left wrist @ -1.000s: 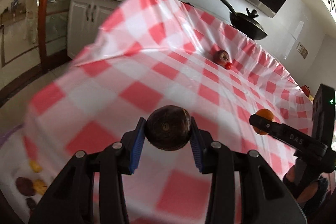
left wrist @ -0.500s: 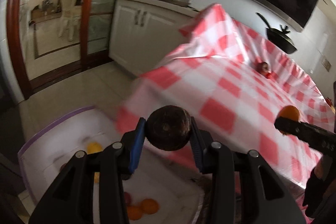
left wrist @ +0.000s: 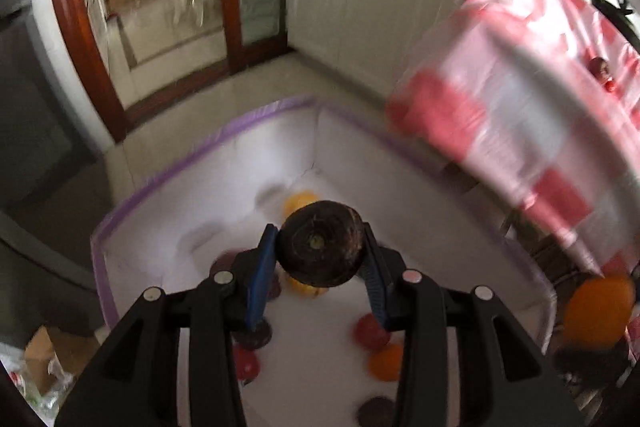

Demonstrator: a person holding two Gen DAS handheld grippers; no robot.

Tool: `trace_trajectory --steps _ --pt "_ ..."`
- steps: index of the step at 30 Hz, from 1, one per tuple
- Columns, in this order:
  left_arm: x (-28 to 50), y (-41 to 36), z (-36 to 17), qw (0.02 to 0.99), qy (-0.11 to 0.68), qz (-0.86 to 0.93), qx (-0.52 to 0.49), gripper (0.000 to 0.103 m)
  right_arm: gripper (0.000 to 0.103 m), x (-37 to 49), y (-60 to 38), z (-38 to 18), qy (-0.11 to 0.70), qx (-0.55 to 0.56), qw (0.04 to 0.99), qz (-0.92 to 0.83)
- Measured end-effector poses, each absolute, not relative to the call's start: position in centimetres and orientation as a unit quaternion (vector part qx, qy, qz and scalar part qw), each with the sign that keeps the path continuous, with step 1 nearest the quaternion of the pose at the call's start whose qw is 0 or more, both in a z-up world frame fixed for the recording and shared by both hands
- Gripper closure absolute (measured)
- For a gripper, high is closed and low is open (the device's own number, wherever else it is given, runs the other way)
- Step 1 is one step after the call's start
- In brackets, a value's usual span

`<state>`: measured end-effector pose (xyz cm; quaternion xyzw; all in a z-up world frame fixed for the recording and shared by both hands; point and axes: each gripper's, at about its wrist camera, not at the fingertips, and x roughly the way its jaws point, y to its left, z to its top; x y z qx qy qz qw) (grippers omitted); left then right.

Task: Organize fruits
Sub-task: 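Carry the orange and dark fruit in both tools over the white box, then open both tools to drop the orange and dark fruit into the box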

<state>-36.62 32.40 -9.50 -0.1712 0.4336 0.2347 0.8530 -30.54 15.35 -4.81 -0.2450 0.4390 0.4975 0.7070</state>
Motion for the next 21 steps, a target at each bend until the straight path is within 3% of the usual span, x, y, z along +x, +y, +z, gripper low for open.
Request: trace_trajectory --steps 9,17,18,21 --pt "-36.4 32.6 -13.8 0.803 0.535 0.217 -0.145 0.062 0.058 -33.6 19.5 -13.2 0.514 -0.333 0.614 0.497" --pt "-35.4 32.2 -15.4 0.776 0.585 0.203 -0.122 0.061 0.058 -33.7 19.7 -15.5 0.534 -0.36 0.593 0.484" --pt "-35.4 32.0 -15.4 0.775 0.586 0.203 -0.121 0.059 0.057 -33.7 19.5 -15.4 0.534 -0.36 0.593 0.483" --pt "-35.4 31.9 -15.2 0.775 0.586 0.206 -0.122 0.039 0.044 -33.3 19.5 -15.0 0.529 -0.352 0.602 0.484"
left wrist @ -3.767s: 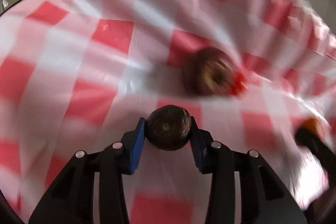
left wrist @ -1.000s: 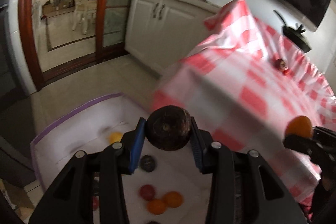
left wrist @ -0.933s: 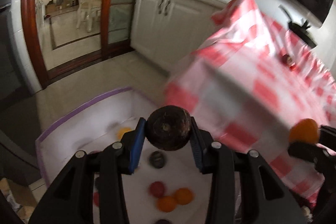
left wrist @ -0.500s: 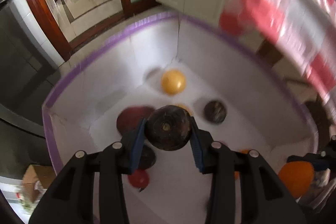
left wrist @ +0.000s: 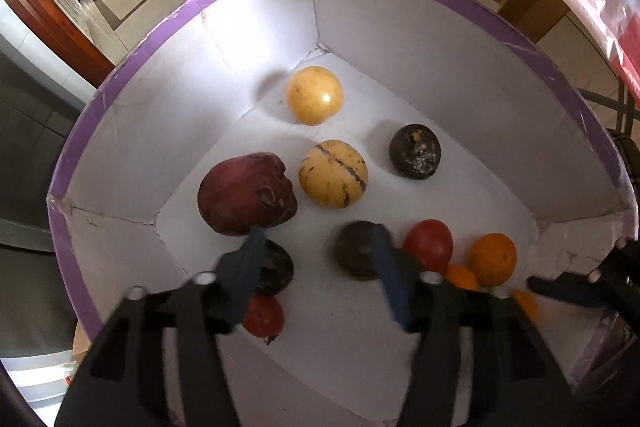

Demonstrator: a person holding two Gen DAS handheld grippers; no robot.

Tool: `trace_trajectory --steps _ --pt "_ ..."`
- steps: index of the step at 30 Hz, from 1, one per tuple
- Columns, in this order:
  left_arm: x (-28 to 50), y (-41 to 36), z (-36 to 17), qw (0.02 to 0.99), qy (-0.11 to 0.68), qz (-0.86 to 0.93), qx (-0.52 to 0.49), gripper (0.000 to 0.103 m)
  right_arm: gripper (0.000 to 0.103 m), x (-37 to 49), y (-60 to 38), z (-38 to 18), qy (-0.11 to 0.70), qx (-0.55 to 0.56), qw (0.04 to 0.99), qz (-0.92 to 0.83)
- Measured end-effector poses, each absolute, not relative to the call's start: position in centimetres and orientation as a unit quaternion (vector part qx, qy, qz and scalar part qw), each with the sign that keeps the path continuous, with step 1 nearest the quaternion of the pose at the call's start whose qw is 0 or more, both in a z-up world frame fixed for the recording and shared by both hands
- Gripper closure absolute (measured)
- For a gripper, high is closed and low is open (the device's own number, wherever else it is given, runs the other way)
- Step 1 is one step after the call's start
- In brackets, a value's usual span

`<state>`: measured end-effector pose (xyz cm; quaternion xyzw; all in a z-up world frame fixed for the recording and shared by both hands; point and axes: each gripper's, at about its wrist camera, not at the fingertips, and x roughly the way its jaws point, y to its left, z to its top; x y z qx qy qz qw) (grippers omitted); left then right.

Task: Organize fruits
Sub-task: 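Open both tools to drop the orange and dark fruit into the box, then move both open tools back to the apple and tomato on the table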

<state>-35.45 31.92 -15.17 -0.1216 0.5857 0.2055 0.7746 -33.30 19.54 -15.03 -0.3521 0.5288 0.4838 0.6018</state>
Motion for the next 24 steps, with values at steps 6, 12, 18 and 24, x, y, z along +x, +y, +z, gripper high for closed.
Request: trace_trajectory --steps 6,12,18,24 --pt "-35.5 32.8 -14.3 0.778 0.566 0.239 -0.133 0.023 0.043 -32.6 18.5 -12.1 0.524 -0.301 0.614 0.508" --pt "-36.9 34.9 -8.0 0.804 0.462 0.348 -0.136 0.021 0.043 -30.7 16.0 -3.9 0.478 -0.194 0.65 0.558" --pt "-37.3 30.5 2.8 0.906 0.237 0.321 -0.139 0.002 0.023 -26.8 9.9 5.7 0.356 -0.108 0.758 0.536" --pt "-29.0 23.2 9.0 0.952 0.196 0.205 -0.118 0.002 0.016 -21.4 0.7 8.6 0.306 -0.043 0.854 0.418"
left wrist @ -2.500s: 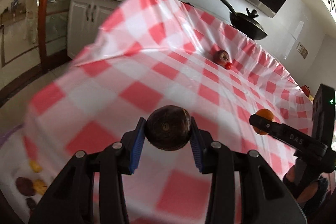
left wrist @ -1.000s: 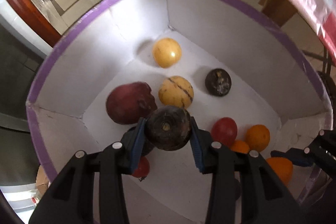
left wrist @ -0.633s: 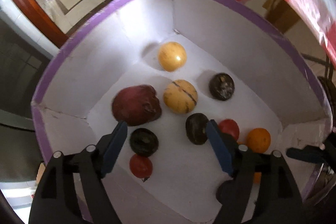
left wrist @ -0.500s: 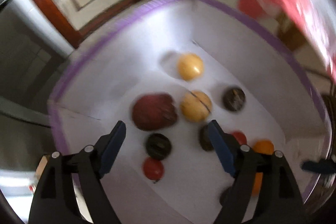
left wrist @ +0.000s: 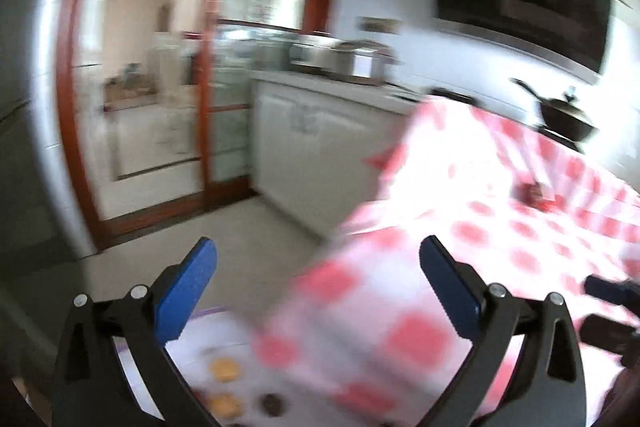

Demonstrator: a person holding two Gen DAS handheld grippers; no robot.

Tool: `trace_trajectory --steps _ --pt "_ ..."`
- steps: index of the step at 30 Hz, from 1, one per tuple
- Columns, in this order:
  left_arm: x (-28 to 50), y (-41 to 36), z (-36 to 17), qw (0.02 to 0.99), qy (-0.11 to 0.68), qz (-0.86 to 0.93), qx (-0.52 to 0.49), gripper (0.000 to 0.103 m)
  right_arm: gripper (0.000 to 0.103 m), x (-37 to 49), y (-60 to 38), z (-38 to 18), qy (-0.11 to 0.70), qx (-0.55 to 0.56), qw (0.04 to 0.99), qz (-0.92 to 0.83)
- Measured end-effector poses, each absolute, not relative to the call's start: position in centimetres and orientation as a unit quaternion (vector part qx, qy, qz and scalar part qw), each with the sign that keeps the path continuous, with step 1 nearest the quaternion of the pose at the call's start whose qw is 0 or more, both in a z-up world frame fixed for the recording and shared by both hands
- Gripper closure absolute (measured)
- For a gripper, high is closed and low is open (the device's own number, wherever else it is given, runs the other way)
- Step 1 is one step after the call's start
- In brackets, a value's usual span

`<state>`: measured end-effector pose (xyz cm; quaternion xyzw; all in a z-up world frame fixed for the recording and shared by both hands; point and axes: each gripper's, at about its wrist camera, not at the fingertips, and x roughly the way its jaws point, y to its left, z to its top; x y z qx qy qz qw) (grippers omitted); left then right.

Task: Organize fruits
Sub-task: 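Move both open tools back to the apple and tomato on the table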

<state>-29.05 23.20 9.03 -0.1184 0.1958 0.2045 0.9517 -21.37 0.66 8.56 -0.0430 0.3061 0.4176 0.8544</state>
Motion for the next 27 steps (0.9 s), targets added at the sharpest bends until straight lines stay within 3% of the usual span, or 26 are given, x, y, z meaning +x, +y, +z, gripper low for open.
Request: trace_trajectory --steps 4,10,14,19,27 --pt "-19.2 17.1 10.1 0.955 0.238 0.108 -0.141 0.002 0.016 -16.5 -6.4 8.2 0.32 0.015 0.9 0.297" --pt "-4.2 9.7 5.6 0.927 0.318 0.042 -0.192 0.002 0.016 -8.7 -15.1 6.2 0.335 0.066 0.926 0.158" --pt "2.2 7.1 3.1 0.923 0.325 0.034 -0.204 0.002 0.016 -3.7 -17.7 4.2 0.355 0.07 0.925 0.113" --pt "5.8 6.3 1.9 0.91 0.34 0.022 -0.235 0.002 0.016 2.9 -19.7 2.8 0.371 0.056 0.923 0.091" --pt "5.0 7.1 2.1 0.913 0.322 0.012 -0.25 0.002 0.02 13.2 -17.8 2.3 0.396 0.013 0.914 0.093"
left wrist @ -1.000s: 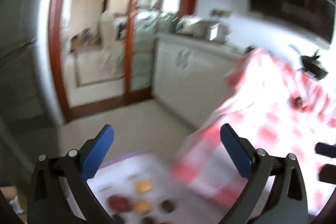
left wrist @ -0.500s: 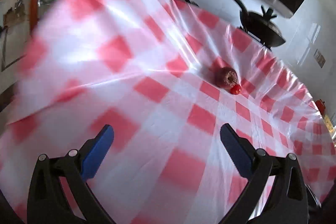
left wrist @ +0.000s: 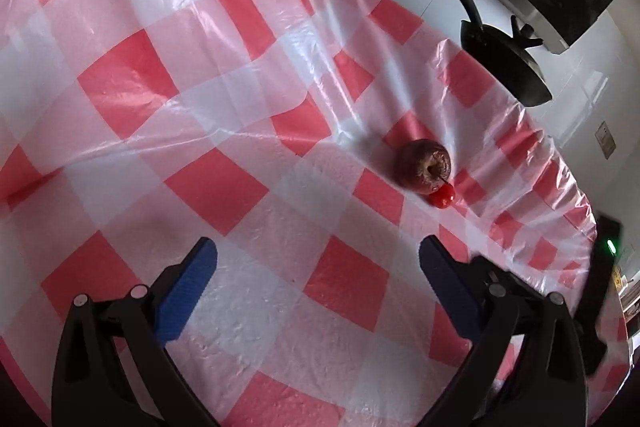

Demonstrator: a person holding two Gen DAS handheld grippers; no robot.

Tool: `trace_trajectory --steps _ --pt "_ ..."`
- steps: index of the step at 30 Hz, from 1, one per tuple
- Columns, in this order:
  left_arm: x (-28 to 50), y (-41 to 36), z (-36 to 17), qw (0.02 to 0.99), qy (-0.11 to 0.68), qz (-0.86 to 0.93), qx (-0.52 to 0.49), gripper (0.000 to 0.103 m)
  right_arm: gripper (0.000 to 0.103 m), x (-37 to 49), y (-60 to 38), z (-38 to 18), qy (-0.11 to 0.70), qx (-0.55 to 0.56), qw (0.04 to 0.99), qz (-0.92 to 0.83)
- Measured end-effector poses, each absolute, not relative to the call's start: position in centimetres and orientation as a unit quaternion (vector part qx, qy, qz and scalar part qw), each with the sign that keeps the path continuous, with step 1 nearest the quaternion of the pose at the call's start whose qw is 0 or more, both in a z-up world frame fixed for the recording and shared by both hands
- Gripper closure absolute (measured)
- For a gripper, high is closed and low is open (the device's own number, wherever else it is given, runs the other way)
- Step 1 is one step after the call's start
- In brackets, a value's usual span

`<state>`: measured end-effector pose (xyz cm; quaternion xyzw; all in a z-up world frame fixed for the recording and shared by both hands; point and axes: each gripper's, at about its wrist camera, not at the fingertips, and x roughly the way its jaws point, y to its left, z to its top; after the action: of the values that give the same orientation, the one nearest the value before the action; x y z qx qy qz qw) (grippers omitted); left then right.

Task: Organize fruits
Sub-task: 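Move both open tools back to the apple and tomato on the table, then grasp the red tomato with the right tool while the left tool grasps the red apple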

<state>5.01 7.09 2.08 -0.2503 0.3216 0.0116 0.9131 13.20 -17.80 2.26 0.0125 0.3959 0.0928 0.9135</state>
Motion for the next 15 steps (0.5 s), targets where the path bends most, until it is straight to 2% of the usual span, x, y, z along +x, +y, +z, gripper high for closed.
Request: trace_trajectory --steps 3,5,8,15 --pt "5.2 7.0 2.0 0.912 0.326 0.013 -0.248 0.002 0.03 16.2 -16.3 2.0 0.409 -0.022 0.907 0.098" --pt "5.2 7.2 2.0 0.912 0.323 0.012 -0.254 0.002 0.031 18.1 -15.7 1.9 0.413 -0.036 0.905 0.092" --pt "5.2 7.0 2.0 0.913 0.322 0.008 -0.251 0.002 0.039 20.2 -15.0 1.6 0.421 -0.049 0.901 0.09" --pt "5.2 6.9 2.1 0.914 0.32 -0.001 -0.25 0.002 0.046 23.2 -13.8 1.0 0.435 -0.052 0.893 0.105"
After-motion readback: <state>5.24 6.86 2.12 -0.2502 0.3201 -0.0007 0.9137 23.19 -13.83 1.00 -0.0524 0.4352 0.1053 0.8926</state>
